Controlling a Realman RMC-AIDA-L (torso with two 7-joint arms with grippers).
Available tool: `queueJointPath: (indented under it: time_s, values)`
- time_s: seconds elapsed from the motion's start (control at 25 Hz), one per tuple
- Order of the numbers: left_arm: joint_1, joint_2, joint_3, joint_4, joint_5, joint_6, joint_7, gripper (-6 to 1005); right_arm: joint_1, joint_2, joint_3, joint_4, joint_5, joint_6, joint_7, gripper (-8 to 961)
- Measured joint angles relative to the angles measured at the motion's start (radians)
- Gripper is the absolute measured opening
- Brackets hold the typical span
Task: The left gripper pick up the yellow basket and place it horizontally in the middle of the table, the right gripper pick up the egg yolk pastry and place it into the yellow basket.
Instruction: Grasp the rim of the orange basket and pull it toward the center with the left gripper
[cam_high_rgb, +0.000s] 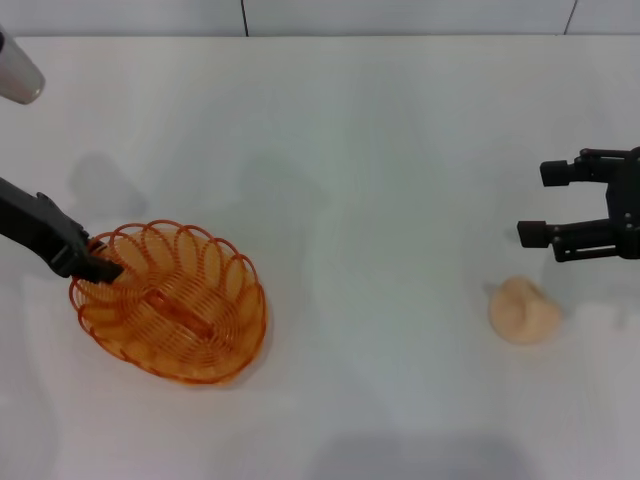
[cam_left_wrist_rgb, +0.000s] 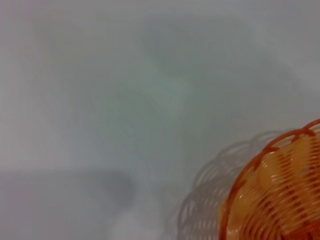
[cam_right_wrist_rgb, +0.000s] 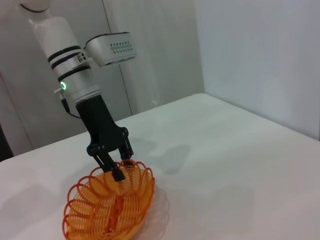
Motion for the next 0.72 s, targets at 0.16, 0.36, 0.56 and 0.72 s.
queueJointPath:
  time_s: [0.16,0.36,0.56,0.72]
  values:
    - [-0.002,-0.001,0.001,-0.023,0.004,-0.021,0.000,404,0.002,0.000,0.000,0.000,0.000,0.000,0.000,858]
    - [-0.004,-0.002,0.002,-0.031,0.009,-0.031,-0.002,319,0.003,0.000,-0.001,-0.002,0.000,0.000,0.002,858]
    - [-0.004,0.000,0.002,-0.031,0.011,-0.037,-0.012,236,0.003,0.000,-0.004,-0.004,0.000,0.000,0.003,857]
    - [-0.005,0.000,0.002,-0.031,0.012,-0.037,-0.013,181,0.003,0.000,-0.003,-0.004,0.000,0.000,0.003,857]
